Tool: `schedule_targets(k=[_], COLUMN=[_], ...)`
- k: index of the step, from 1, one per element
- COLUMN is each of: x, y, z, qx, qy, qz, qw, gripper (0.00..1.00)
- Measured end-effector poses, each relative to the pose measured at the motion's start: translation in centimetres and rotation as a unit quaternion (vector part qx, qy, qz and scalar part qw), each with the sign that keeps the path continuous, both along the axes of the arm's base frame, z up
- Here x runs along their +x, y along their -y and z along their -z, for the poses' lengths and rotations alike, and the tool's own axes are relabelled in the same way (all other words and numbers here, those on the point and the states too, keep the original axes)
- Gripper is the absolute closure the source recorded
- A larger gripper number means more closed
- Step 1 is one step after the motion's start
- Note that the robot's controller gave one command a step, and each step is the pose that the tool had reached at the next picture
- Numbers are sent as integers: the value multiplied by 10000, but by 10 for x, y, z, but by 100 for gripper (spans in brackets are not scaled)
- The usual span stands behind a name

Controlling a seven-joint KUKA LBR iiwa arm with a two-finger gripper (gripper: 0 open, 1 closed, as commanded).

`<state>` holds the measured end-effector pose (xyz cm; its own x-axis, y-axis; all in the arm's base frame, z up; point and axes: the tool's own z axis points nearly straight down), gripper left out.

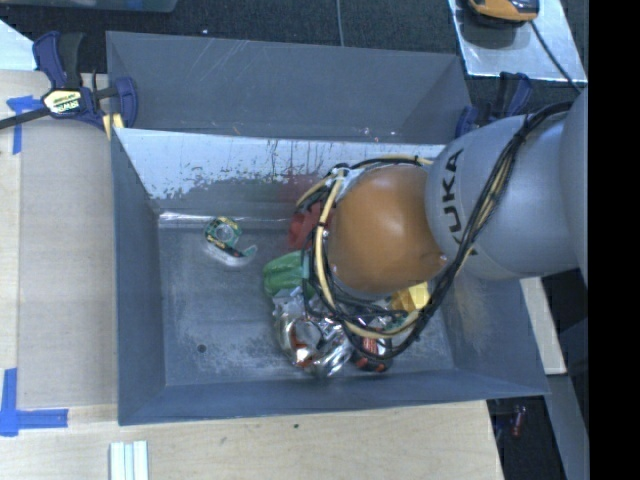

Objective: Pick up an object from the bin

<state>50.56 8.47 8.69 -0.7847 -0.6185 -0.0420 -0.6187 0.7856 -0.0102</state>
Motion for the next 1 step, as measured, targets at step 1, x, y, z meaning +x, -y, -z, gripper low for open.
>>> schedule_targets(k=[1], x=[9], y=[41], z=[-2], qx=[47], qy=[20], qz=[580], qw=[9983], gripper=[100])
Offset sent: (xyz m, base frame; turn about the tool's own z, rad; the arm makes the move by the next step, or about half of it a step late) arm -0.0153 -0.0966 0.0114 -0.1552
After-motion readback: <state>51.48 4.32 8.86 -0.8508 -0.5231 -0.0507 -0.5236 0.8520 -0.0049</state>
